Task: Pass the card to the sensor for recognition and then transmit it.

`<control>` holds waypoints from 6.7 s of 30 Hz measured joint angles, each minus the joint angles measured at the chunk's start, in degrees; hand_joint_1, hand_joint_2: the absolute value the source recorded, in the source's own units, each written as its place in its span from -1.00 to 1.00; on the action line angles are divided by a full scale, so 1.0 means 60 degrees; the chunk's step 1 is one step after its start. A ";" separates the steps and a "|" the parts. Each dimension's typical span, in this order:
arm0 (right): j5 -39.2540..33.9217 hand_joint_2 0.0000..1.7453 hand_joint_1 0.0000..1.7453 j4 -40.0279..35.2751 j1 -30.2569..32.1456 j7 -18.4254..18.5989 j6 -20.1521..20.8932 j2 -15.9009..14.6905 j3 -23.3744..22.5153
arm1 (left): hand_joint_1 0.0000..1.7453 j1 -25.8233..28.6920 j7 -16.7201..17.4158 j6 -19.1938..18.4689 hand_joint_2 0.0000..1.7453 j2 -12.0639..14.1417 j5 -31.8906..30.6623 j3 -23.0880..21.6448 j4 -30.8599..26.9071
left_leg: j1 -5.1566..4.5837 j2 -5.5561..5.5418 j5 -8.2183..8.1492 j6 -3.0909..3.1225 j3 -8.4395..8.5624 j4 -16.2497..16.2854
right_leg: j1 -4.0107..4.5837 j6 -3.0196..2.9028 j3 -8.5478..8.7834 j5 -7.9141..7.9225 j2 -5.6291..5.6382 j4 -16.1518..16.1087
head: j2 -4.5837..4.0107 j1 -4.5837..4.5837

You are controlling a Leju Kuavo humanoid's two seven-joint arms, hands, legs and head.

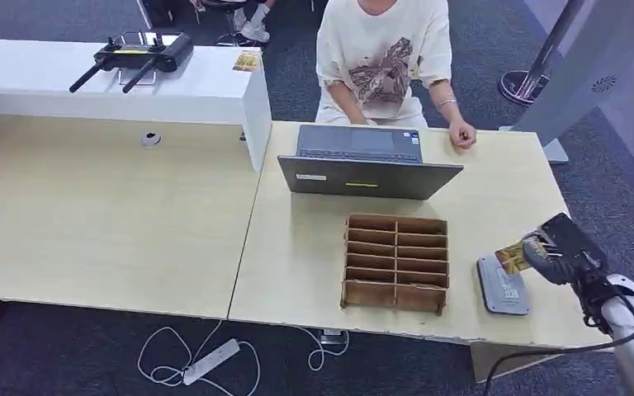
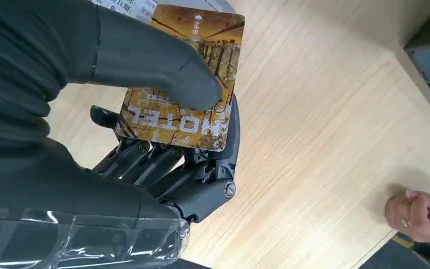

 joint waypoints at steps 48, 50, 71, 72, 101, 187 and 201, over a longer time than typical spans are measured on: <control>0.1232 1.00 1.00 -0.0138 0.0619 0.0729 -0.0878 0.0113 -0.0091 | -1.00 -0.0002 0.0069 -0.0015 -1.00 -0.0047 -0.0339 0.0320 0.0000 | 0.0001 0.0002 0.0002 -0.0003 0.0006 0.0001 | 0.0001 0.0000 0.0000 0.0001 0.0009 -0.0001 | 0.0000 0.0000; 0.1275 1.00 1.00 -0.0174 0.0670 0.0743 -0.0882 0.0113 -0.0102 | -1.00 -0.0001 0.0066 -0.0015 -1.00 -0.0047 -0.0357 0.0320 0.0000 | 0.0001 0.0002 0.0003 -0.0003 0.0006 0.0000 | 0.0001 0.0000 0.0000 0.0001 0.0008 -0.0001 | 0.0000 0.0000; 0.1716 1.00 1.00 -0.0284 0.0786 0.0729 -0.0707 0.0139 -0.0280 | -1.00 0.0001 -0.0015 -0.0029 -1.00 -0.0047 -0.0415 0.0328 0.0000 | 0.0000 0.0002 0.0003 -0.0003 0.0006 0.0001 | 0.0000 0.0000 0.0001 0.0001 0.0008 -0.0001 | 0.0000 0.0000; 0.1690 1.00 1.00 -0.0284 0.0793 0.0703 -0.0678 0.0139 -0.0302 | -1.00 0.0001 -0.0018 -0.0029 -1.00 -0.0047 -0.0415 0.0328 0.0000 | 0.0000 0.0002 0.0003 -0.0003 0.0006 0.0001 | 0.0000 0.0000 0.0001 0.0001 0.0008 -0.0001 | 0.0000 0.0000; -0.1504 1.00 1.00 -0.1697 0.0903 -0.1913 0.1256 -0.0032 -0.1675 | -1.00 0.0004 -0.0189 0.0004 -1.00 -0.0047 -0.0634 0.0517 0.0000 | 0.0001 0.0002 0.0002 -0.0003 0.0003 0.0000 | 0.0001 0.0000 0.0000 0.0001 0.0008 0.0000 | 0.0000 0.0000; 0.8069 1.00 1.00 0.2548 -0.7346 0.1072 -0.3748 0.3374 0.3002 | -1.00 -0.0157 -0.0503 -0.0215 -1.00 -0.0036 -0.1399 0.0699 0.0000 | 0.0000 0.0017 0.0024 -0.0019 0.0000 0.0001 | 0.0000 -0.0019 -0.0017 0.0017 0.0020 0.0025 | 0.0000 0.0000; 0.8379 1.00 1.00 0.4098 -0.8152 0.2007 -0.3206 0.4091 0.3180 | -1.00 -0.0159 -0.0397 -0.0186 -1.00 -0.0051 -0.1399 0.0743 0.0000 | 0.0001 0.0019 0.0024 -0.0019 0.0003 0.0001 | 0.0001 -0.0019 -0.0017 0.0017 0.0022 0.0025 | 0.0000 0.0000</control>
